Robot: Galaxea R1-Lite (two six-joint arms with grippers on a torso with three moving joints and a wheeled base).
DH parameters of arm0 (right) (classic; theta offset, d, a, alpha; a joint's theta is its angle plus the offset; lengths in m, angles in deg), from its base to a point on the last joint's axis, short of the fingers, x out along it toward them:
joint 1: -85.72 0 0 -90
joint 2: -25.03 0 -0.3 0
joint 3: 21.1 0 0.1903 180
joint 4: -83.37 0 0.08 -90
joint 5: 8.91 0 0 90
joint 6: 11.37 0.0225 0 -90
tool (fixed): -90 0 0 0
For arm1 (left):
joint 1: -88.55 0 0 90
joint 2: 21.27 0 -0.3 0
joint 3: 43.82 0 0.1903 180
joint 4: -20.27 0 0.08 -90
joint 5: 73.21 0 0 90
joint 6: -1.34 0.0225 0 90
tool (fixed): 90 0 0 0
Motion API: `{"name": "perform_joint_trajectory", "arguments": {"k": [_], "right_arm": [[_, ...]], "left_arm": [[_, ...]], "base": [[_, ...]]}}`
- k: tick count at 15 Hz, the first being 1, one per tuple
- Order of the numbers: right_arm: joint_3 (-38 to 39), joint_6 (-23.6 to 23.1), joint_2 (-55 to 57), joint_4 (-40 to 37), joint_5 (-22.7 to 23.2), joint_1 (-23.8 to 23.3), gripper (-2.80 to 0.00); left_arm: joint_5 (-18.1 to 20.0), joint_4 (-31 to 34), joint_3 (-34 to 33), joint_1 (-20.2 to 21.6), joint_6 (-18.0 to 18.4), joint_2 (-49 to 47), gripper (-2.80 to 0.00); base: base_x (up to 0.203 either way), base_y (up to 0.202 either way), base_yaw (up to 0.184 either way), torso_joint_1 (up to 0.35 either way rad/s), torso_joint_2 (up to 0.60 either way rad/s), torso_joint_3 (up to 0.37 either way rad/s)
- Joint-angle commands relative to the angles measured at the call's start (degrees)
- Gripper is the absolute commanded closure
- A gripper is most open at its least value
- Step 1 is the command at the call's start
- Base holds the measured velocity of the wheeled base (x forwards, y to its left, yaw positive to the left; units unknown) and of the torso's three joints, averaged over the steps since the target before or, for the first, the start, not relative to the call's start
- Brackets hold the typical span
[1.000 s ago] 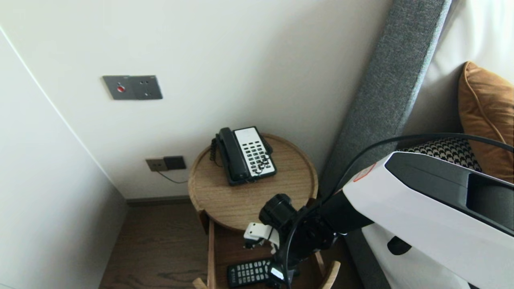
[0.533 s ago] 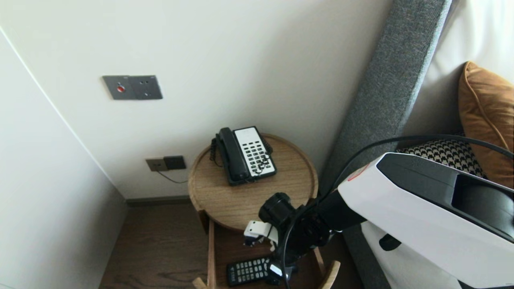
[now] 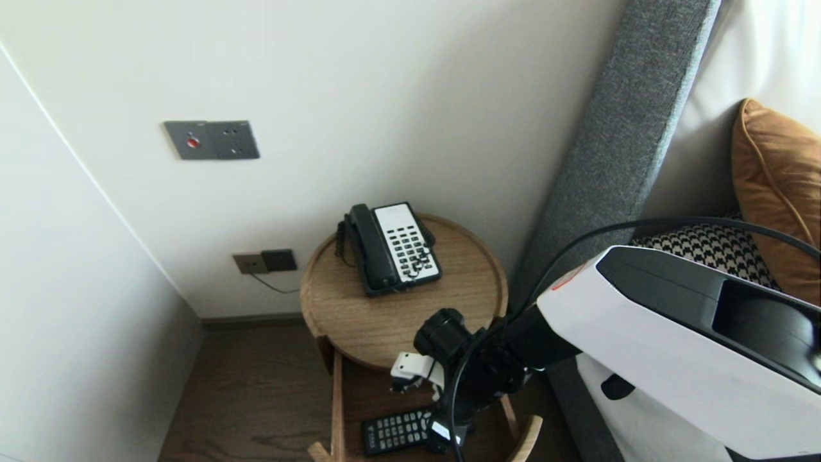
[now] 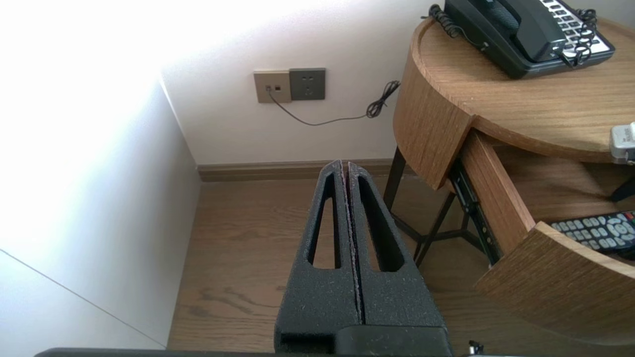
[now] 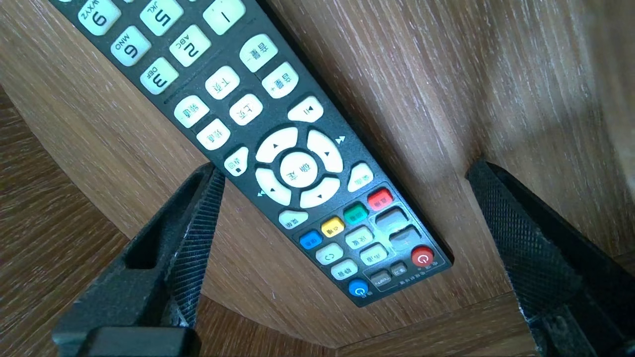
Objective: Take the remote control out of the drawer one by one and place them on the table
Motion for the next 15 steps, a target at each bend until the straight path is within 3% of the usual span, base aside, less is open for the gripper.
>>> {"name": "perform_joint_trajectory", "arguments": {"k": [1,5,6,7,15], "right_arm": [[-0.2,-0.1,0.6,0.0,0.1,0.1,-2.8],[-1.0,-0.1,0.7,-0.1,0.5,0.2,-2.8],[-0.8,-0.1,0.7,-0.1,0.5,0.2,-0.2],[-0.7,-0.1,0.6,-0.1,0.5,0.1,0.0],[-0.2,-0.1,-0.1,-0.1,0.5,0.1,0.0]], "left_arm": [[0.0,0.0,-0.2,0.0,0.0,0.0,0.0],[0.1,0.0,0.0,0.0,0.0,0.0,0.0],[0.1,0.0,0.0,0.0,0.0,0.0,0.0],[0.1,0.0,0.0,0.0,0.0,0.0,0.0],[0.2,0.1,0.0,0.0,0.9,0.0,0.0]], "base": [[0.0,0.0,0.0,0.0,0.0,0.0],[0.0,0.0,0.0,0.0,0.0,0.0],[0.0,0.0,0.0,0.0,0.0,0.0],[0.0,0.0,0.0,0.0,0.0,0.0],[0.0,0.0,0.0,0.0,0.0,0.0]]}}
